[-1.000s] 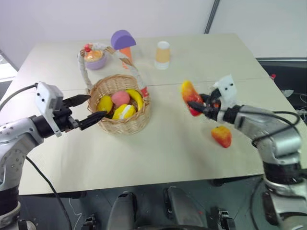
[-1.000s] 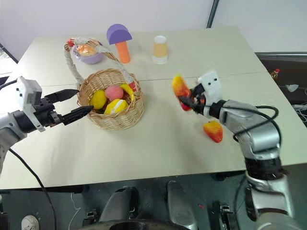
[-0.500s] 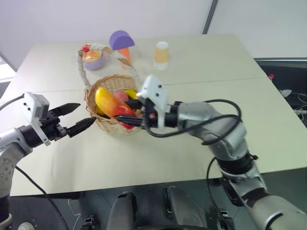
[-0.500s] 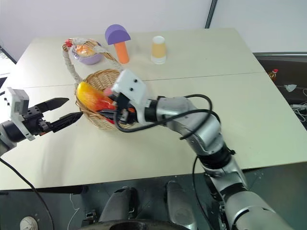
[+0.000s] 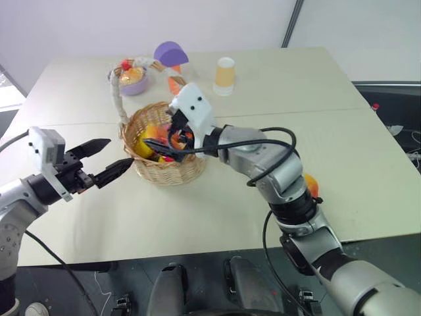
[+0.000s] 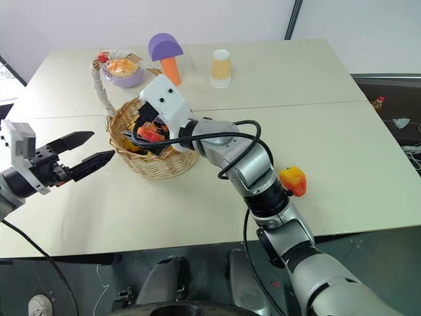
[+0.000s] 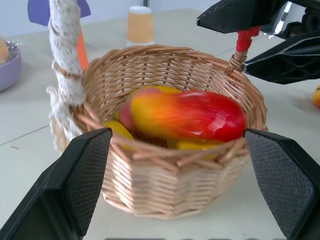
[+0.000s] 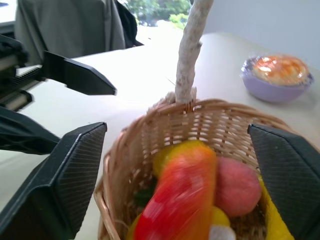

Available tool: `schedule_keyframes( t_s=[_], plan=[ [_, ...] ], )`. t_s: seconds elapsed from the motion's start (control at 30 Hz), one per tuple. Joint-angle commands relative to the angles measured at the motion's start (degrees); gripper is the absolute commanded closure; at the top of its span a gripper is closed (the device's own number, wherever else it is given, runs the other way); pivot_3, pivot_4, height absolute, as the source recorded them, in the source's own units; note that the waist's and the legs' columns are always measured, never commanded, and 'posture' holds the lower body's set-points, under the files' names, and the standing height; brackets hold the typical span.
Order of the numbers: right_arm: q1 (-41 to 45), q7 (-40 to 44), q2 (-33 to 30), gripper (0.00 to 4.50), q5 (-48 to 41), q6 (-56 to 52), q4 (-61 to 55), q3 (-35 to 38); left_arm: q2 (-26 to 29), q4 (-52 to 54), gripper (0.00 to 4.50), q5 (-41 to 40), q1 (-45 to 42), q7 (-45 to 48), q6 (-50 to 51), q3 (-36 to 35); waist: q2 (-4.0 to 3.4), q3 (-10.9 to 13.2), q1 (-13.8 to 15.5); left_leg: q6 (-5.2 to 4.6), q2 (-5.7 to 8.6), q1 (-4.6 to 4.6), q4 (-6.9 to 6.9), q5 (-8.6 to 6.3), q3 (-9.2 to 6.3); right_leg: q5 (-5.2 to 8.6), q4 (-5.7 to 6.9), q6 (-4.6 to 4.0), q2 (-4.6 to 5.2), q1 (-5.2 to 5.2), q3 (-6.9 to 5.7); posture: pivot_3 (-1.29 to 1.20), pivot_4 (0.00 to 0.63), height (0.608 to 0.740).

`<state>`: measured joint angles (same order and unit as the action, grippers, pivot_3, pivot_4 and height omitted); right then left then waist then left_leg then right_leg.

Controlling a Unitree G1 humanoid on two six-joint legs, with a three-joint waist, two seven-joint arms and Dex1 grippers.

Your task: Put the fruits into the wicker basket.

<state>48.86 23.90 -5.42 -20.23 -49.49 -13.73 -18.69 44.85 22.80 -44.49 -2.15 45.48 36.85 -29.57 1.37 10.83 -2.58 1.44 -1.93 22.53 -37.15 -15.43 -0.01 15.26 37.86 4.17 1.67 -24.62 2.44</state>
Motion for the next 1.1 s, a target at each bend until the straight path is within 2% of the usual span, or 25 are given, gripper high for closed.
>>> schedule_keyframes(
  t_s=[0.03,0.17,0.23,0.33,0.47,0.6,0.7,0.8,0.9,1.1],
  plan=[
    [-1.51,4.33,-0.74,0.09,-5.48,0.32,-7.56,3.99,0.05,0.87,0.00,-1.31,-1.36,0.04,-0.55,0.27,0.00,0.00,0.04,0.00,0.00,0.00,0.00,0.00,0.00,0.00,0.00,0.00,-0.01,0.00,-0.01,0.00,0.150,0.740],
    [-6.19,11.76,-7.79,0.09,-13.38,-1.50,-14.47,9.54,-0.20,1.61,0.00,-2.33,-3.51,0.23,0.07,2.60,0.01,-0.01,0.27,0.00,0.04,0.01,-0.02,0.00,-0.02,0.00,-0.04,0.01,0.04,0.08,-0.08,0.00,0.150,0.740],
    [-9.72,15.66,-13.66,0.09,-15.57,-1.04,-17.49,12.50,-0.39,2.67,0.00,-3.13,-4.79,0.08,0.55,4.24,0.01,-0.01,0.31,0.00,0.05,0.00,-0.03,0.00,-0.01,-0.01,-0.09,0.02,0.05,0.13,-0.08,0.00,0.150,0.740],
    [-18.41,23.05,-28.82,0.09,-13.90,1.03,-18.40,17.98,-0.60,4.90,0.00,-3.87,-7.01,0.07,1.28,8.27,0.03,-0.01,0.93,-0.01,0.11,0.01,-0.03,0.00,-0.06,0.00,-0.20,0.04,0.05,0.21,-0.11,0.00,0.150,0.740],
    [-28.77,27.16,-42.96,0.09,-9.75,5.32,-15.24,25.12,-1.55,7.76,0.00,-3.94,-9.06,0.20,1.79,13.28,0.01,0.00,1.21,-0.05,0.15,-0.03,-0.02,-0.03,0.14,0.01,-0.39,0.05,-0.12,0.25,-0.01,0.00,0.150,0.740],
    [-39.13,27.42,-51.28,0.09,-4.96,8.24,-10.91,32.72,-3.29,11.10,0.00,-1.86,-12.90,-0.24,1.97,21.36,0.01,0.00,1.65,-0.06,0.11,-0.04,-0.02,-0.03,0.25,0.01,-0.39,0.05,-0.29,0.25,0.01,0.00,0.150,0.740],
    [-45.69,26.79,-52.54,0.09,-3.04,9.31,-8.40,36.57,-5.45,13.07,0.00,0.10,-16.57,-1.02,2.20,28.13,0.02,0.00,1.70,-0.06,0.11,-0.05,-0.05,-0.03,0.28,0.01,-0.38,0.06,-0.32,0.27,0.04,0.00,0.150,0.740],
    [-50.27,25.42,-51.22,0.09,-1.45,10.75,-7.16,37.67,-7.25,12.65,0.00,2.72,-18.88,-0.88,1.60,33.07,0.01,-0.01,1.55,-0.06,0.12,-0.08,-0.07,-0.03,0.32,0.01,-0.38,0.07,-0.34,0.29,0.09,0.00,0.150,0.740],
    [-51.47,23.61,-49.22,0.09,-0.70,11.72,-6.04,36.93,-7.95,11.71,0.00,3.79,-19.22,-0.39,1.17,34.28,0.01,-0.01,1.31,-0.07,0.07,-0.14,-0.09,-0.03,0.32,0.01,-0.37,0.08,-0.48,0.30,0.21,0.00,0.150,0.740],
    [-48.31,19.12,-44.52,0.09,1.75,11.67,-0.71,32.58,-6.28,10.51,0.00,4.86,-18.38,2.00,0.30,33.02,-0.02,-0.01,1.53,-0.07,-0.01,-0.14,-0.15,-0.03,0.30,0.01,-0.36,0.06,-0.63,0.30,0.25,0.00,0.150,0.740]
  ],
)
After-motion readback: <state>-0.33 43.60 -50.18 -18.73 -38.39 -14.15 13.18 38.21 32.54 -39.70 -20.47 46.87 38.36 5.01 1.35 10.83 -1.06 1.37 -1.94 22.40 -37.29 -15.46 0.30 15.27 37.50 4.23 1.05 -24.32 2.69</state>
